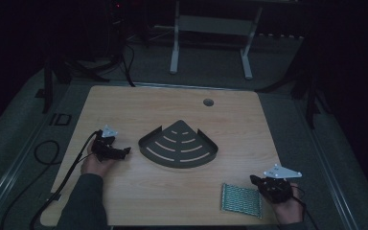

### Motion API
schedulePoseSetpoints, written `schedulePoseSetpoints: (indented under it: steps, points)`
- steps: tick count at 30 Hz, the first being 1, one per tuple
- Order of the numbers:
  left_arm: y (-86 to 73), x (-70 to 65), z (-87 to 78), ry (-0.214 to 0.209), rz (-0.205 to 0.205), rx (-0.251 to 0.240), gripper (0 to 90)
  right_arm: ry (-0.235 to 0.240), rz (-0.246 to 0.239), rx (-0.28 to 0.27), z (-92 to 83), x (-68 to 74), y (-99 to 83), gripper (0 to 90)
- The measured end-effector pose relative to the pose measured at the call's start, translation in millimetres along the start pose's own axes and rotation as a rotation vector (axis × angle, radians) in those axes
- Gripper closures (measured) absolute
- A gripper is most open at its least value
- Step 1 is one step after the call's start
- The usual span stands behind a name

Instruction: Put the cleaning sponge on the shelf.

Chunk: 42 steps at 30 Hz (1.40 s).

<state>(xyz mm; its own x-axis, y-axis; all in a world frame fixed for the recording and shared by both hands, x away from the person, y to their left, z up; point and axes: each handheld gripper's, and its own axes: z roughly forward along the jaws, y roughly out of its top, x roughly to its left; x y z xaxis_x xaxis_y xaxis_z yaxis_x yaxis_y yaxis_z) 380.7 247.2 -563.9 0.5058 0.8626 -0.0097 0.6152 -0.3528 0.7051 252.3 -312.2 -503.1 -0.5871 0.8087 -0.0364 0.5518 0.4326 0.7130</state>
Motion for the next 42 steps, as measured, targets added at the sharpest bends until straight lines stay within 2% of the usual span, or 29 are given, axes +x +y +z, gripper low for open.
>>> schedulePoseSetpoints:
  steps: [6,13,14,15,16,18,27,29,35,42]
  points:
    - [0.0,0.0,0.0,0.000,0.000,0.001,10.5,0.040,-0.083,0.045,0.5,23.6,-4.7,89.8]
    - [0.0,-0.1,0.0,0.001,0.000,0.000,10.5,0.078,-0.087,0.064,3.9,37.5,-19.6,89.8]
    - [0.0,-0.2,0.0,0.002,-0.002,0.000,10.5,0.080,-0.089,0.080,7.7,39.4,-22.8,89.9]
    - [0.0,-0.3,0.0,0.003,-0.002,0.000,10.5,0.066,-0.092,0.098,10.4,39.7,-23.6,89.9]
    - [0.0,-0.3,0.0,0.003,-0.002,0.001,10.5,0.071,-0.082,0.094,11.2,38.6,-23.3,89.9]
    - [0.0,-0.3,0.0,0.003,-0.002,0.000,10.5,0.045,-0.076,0.097,12.9,36.8,-21.5,90.0]
    - [0.0,-0.3,0.0,0.003,-0.002,0.001,10.5,-0.004,-0.030,0.078,23.6,30.4,-14.2,89.9]
    - [0.1,-0.3,0.0,0.003,-0.002,0.001,10.5,-0.001,-0.017,0.086,26.7,28.0,-10.6,89.8]
    - [0.0,-0.3,0.0,0.003,-0.002,0.000,10.5,-0.030,-0.021,0.095,37.6,25.5,1.4,89.4]
    - [0.1,-0.3,0.0,0.003,-0.002,0.001,10.5,-0.015,-0.035,0.083,48.3,31.0,12.5,86.1]
